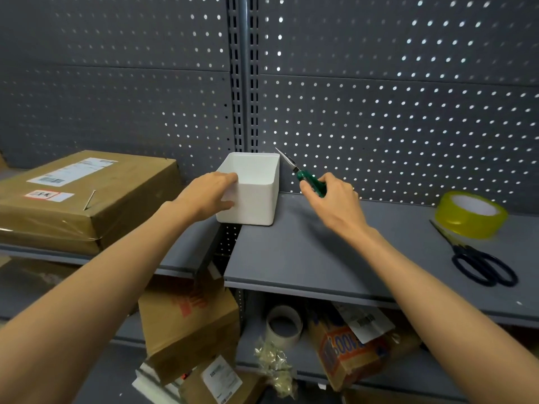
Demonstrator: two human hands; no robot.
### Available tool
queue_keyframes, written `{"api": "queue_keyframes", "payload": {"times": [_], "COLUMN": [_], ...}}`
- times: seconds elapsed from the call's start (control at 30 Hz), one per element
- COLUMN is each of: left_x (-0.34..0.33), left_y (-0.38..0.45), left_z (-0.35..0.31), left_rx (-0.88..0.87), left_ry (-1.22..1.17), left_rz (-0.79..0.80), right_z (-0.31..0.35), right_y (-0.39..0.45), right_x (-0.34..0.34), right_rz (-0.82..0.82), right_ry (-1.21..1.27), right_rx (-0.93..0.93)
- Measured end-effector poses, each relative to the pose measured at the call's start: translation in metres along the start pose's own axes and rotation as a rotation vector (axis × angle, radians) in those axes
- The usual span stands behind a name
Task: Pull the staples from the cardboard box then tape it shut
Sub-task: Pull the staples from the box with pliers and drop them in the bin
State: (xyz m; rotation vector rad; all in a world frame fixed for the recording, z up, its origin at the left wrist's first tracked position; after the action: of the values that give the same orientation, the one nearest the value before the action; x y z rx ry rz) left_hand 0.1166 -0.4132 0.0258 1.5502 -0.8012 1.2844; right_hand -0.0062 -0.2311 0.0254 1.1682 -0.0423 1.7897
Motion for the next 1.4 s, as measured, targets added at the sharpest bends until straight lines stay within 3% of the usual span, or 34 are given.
{"api": "queue_keyframes", "payload": {"times": [0.27, 0.6, 0.87, 1.1, 1.4], "left_x": [0.005, 0.032, 0.053, 0.068, 0.066], "left_y": [0.002, -0.009, -0.039, -0.089, -0.140], "left_z": [0.000, 0.007, 0.035, 0.071, 0.129], "left_rx": [-0.068, -0.180, -0.129, 0.047, 0.178], "left_ry": [-0.042, -0.078, -0.059, 0.070, 0.093], "left_rz": [-0.024, -0.192, -0.247, -0.396, -0.351], "right_z": [0.009, 0.037, 0.069, 0.096, 0.138], "right_y": [-0.011, -0.026, -0.037, -0.049, -0.068], "right_x": [-0.002, 0.002, -0.003, -0.030, -0.083], "right_rz": [0.019, -0.078, -0.055, -0.024, 0.113], "right_ry": [0.002, -0.039, -0.052, 0.109, 0.176], "right_rx": [-0.084, -0.099, -0.026, 0.014, 0.082]}}
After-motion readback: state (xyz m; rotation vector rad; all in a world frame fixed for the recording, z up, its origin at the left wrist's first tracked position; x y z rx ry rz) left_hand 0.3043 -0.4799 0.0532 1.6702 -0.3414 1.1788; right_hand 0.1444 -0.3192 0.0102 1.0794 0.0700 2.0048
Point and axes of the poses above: each hand's wrist, its own y-axis towards the middle knuckle, its own x-axis out of the back of the hand, z = x × y, the point moved 8 cm from there along y, towards the middle knuckle, and after that the axes turned 3 degrees about x, right-handed, at the moved point
